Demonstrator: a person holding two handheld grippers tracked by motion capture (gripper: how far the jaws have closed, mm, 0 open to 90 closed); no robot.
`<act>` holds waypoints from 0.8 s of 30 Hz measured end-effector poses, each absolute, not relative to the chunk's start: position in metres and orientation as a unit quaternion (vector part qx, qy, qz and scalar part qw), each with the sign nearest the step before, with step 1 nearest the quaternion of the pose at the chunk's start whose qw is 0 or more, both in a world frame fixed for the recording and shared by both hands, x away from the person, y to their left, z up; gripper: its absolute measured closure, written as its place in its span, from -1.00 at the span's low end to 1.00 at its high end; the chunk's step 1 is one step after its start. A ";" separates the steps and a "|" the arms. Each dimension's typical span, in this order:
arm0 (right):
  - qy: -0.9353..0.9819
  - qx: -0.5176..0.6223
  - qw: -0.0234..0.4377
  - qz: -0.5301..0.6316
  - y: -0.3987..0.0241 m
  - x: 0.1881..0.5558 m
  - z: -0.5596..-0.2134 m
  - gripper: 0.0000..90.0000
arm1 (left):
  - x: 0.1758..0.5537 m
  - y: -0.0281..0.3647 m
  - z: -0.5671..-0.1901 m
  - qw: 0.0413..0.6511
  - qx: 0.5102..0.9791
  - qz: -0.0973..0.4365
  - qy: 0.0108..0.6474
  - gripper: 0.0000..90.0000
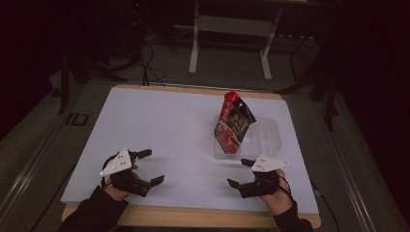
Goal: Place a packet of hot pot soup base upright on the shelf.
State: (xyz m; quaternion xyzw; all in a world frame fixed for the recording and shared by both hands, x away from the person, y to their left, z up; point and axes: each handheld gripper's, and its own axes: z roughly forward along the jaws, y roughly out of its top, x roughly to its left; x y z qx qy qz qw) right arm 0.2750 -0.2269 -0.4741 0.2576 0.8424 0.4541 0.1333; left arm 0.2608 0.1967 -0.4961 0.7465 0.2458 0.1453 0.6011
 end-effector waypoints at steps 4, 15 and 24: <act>0.844 0.260 0.138 0.448 -0.233 0.274 -0.475 -0.70 | 0.261 0.196 -0.497 0.600 0.748 0.144 0.246 -1.00; 0.834 0.279 0.141 0.455 -0.240 0.279 -0.478 -0.70 | 0.262 0.197 -0.499 0.596 0.751 0.144 0.246 -1.00; 0.834 0.281 0.137 0.454 -0.240 0.279 -0.479 -0.70 | 0.262 0.197 -0.498 0.597 0.750 0.142 0.245 -1.00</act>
